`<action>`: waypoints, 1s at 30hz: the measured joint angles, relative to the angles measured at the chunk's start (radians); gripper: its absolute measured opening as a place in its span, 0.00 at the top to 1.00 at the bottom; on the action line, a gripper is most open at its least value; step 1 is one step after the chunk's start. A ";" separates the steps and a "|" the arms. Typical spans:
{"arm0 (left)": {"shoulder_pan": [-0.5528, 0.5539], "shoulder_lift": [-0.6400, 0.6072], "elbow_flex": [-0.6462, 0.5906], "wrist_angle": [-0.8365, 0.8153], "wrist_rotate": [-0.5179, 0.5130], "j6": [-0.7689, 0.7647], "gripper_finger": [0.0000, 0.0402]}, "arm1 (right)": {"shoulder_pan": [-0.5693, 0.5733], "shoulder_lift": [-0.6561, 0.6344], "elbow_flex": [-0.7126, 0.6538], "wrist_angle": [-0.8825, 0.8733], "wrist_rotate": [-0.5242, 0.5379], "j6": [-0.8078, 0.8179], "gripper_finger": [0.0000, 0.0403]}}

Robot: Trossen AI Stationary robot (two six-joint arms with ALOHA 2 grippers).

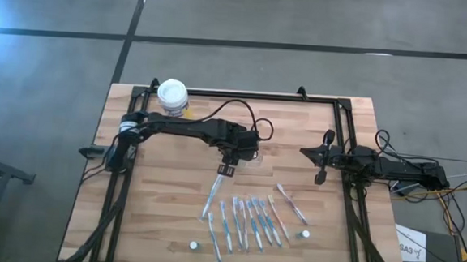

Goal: Pick & Place toothbrushing station
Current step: Put the blue mouthwash bottle into the middle section of the transparent organizer

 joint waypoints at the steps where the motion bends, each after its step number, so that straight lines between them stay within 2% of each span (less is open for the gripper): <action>1: 0.000 0.000 0.000 0.000 0.000 0.000 0.71 | 0.000 0.000 0.000 0.000 0.000 0.000 0.98; 30: 0.013 0.003 0.000 0.018 0.016 -0.029 0.70 | 0.000 0.000 0.000 0.000 0.000 0.000 0.98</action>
